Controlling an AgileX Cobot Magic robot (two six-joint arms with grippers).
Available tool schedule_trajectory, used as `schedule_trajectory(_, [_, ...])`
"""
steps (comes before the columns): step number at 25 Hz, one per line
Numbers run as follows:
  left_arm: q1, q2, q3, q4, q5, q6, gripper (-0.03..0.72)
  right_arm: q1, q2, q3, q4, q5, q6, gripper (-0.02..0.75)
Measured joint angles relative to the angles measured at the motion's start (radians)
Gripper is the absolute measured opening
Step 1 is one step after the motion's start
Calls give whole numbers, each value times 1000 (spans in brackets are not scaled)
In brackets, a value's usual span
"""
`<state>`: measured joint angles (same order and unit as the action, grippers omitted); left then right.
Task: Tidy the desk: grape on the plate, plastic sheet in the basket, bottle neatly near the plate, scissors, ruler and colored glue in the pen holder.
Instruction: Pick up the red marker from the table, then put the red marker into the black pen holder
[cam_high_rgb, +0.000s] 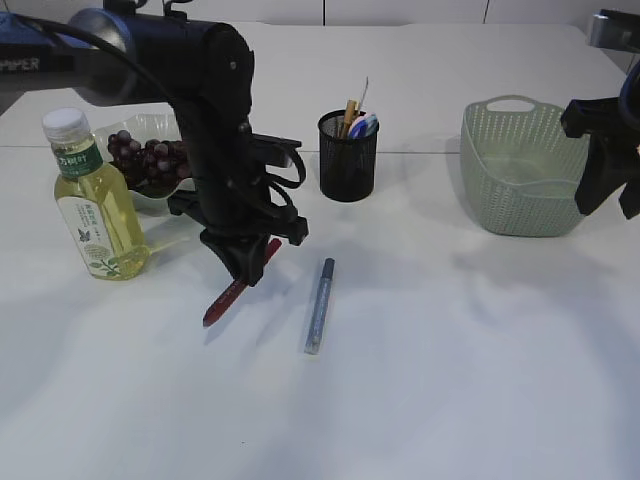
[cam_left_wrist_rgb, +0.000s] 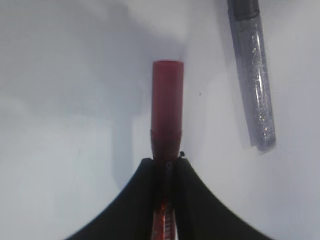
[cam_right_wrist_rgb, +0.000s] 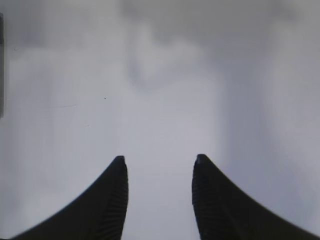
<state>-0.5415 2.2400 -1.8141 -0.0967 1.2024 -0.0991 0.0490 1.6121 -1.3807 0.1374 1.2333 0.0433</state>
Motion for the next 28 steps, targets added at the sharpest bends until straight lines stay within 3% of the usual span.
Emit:
schedule_trajectory(3, [0, -79, 124, 1, -102, 0, 77, 0, 0, 0, 0, 0, 0, 349])
schedule_trajectory(12, [0, -258, 509, 39, -694, 2, 77, 0, 0, 0, 0, 0, 0, 349])
schedule_trajectory(18, [0, -262, 538, 63, -973, 2, 77, 0, 0, 0, 0, 0, -2, 349])
schedule_trajectory(28, [4, -262, 539, 86, -1613, 2, 78, 0, 0, 0, -4, 0, -4, 349])
